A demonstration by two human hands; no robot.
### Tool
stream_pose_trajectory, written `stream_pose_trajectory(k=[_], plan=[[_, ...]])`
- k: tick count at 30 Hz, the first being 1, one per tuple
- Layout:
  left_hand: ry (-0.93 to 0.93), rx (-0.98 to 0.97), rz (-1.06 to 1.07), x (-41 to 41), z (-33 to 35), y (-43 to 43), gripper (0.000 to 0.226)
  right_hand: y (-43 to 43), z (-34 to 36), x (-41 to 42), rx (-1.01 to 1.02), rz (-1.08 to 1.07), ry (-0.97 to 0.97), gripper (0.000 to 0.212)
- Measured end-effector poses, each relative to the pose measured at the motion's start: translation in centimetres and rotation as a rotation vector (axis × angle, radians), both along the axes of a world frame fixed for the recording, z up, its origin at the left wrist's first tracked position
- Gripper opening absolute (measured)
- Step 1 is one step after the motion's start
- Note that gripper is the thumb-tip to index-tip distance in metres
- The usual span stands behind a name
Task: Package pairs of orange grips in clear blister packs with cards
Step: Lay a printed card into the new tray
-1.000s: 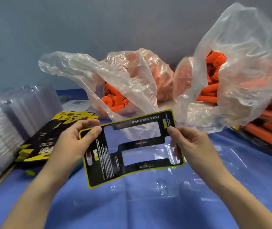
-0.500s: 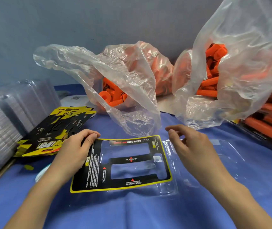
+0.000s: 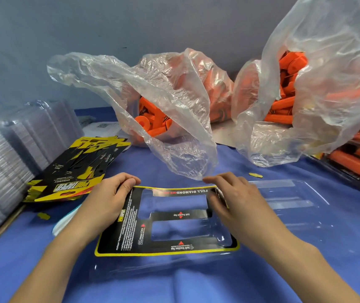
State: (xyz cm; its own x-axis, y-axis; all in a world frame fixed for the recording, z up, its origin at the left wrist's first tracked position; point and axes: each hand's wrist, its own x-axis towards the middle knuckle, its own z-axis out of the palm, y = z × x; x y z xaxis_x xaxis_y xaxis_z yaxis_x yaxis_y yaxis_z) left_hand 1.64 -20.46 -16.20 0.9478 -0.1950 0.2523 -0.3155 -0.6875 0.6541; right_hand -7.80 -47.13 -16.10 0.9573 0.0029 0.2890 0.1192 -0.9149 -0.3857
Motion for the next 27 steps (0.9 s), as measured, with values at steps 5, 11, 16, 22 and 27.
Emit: stream_pose_trajectory(k=[5, 11, 16, 22, 27], plan=[[-0.028, 0.072, 0.03, -0.7, 0.4, 0.0, 0.018, 0.0, -0.4, 0.1, -0.068, -0.001, -0.005, 0.035], [-0.206, 0.221, 0.118, -2.3, 0.5, 0.4, 0.02, -0.3, -0.4, 0.2, -0.034, -0.008, 0.003, 0.037], [-0.262, 0.071, 0.147, -3.4, 0.3, 1.2, 0.031, -0.5, -0.3, 0.0, 0.018, -0.005, -0.025, 0.039], [-0.249, 0.049, 0.088, -4.0, 0.0, 1.5, 0.03, -1.2, 0.4, 0.0, 0.09, -0.027, -0.104, 0.04], [-0.2, 0.222, -0.14, -4.7, -0.8, 1.2, 0.05, -2.7, 0.3, 0.3, 0.067, -0.041, -0.105, 0.035]])
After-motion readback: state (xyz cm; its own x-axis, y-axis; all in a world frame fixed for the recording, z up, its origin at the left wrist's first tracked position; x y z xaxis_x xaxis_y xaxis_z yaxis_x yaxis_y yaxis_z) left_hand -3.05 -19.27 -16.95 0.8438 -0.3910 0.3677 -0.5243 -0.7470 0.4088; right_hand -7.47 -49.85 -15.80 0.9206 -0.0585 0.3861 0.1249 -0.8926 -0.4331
